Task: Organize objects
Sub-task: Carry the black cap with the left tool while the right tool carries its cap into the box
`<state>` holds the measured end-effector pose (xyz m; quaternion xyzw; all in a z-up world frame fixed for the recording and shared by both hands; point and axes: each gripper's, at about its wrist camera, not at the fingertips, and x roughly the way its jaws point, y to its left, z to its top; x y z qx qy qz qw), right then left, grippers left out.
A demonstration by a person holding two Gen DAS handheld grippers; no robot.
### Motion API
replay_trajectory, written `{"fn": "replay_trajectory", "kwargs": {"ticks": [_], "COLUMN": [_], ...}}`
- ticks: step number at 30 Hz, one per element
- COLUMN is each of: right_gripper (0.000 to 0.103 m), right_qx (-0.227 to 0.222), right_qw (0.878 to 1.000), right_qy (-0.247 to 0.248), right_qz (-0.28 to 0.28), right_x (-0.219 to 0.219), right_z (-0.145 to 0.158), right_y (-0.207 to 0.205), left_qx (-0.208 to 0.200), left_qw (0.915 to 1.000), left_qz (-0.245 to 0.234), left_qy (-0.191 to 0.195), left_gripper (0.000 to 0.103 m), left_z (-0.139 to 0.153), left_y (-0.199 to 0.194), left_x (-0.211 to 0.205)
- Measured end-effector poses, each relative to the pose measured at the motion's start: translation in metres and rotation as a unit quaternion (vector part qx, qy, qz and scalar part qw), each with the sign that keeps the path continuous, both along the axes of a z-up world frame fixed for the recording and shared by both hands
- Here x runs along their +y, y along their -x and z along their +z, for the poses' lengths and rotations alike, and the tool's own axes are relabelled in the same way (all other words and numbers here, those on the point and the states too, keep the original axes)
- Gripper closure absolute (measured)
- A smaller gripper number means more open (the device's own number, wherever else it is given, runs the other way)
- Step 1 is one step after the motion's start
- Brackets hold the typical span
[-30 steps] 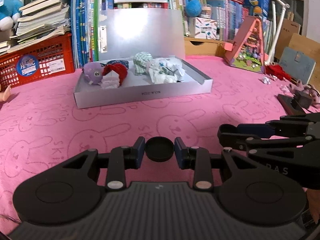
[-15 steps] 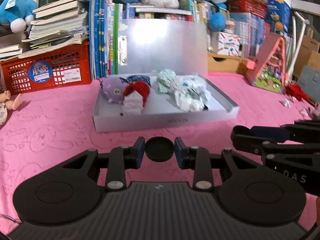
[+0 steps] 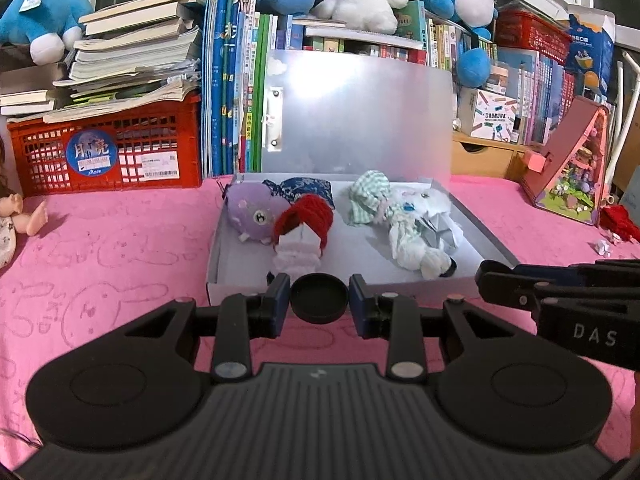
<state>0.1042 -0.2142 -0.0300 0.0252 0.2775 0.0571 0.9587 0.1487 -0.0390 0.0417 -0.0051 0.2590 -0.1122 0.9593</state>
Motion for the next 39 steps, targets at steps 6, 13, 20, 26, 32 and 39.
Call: {"fn": "replay_trajectory", "kwargs": {"ticks": [6,13,20,26,32,39], "right_gripper": [0.065,0.065,0.065,0.065,0.065,0.065], "right_qx": [0.000,0.010,0.015,0.028,0.041,0.072], "right_qw": [1.000,1.000,1.000,0.998,0.998,0.995], "right_qy": [0.002,-0.002,-0.024,-0.048,-0.056,-0.072], "right_qz": [-0.002,-0.004,0.000,0.005,0.010,-0.003], "right_x": [0.001,0.001,-0.001,0.002,0.005,-0.004], "right_z": [-0.001,-0.003,-0.006,-0.015,-0.022,-0.032], "right_y": [-0.016,-0.039,-0.055,-0.069,-0.082,-0.101], "left_qx": [-0.001,0.001,0.001,0.009,0.010,0.019], "left_qw": [1.0000,1.0000,0.9999,0.9997,0.9996,0.9997], "left_qz": [0.002,0.007,0.015,0.024,0.024,0.011], "left_qy": [0.008,0.004,-0.003,-0.001,-0.006,-0.012], "left_gripper": [0.066,0.066,0.066,0.066,0.065,0.065], "left_z": [0.000,0.000,-0.004,-0.013,-0.019,-0.025], "left_y": [-0.016,-0.036,-0.053,-0.065,-0.076,-0.094], "left_x": [-0.004,-0.009,-0.010,-0.009,-0.010,-0.011]}}
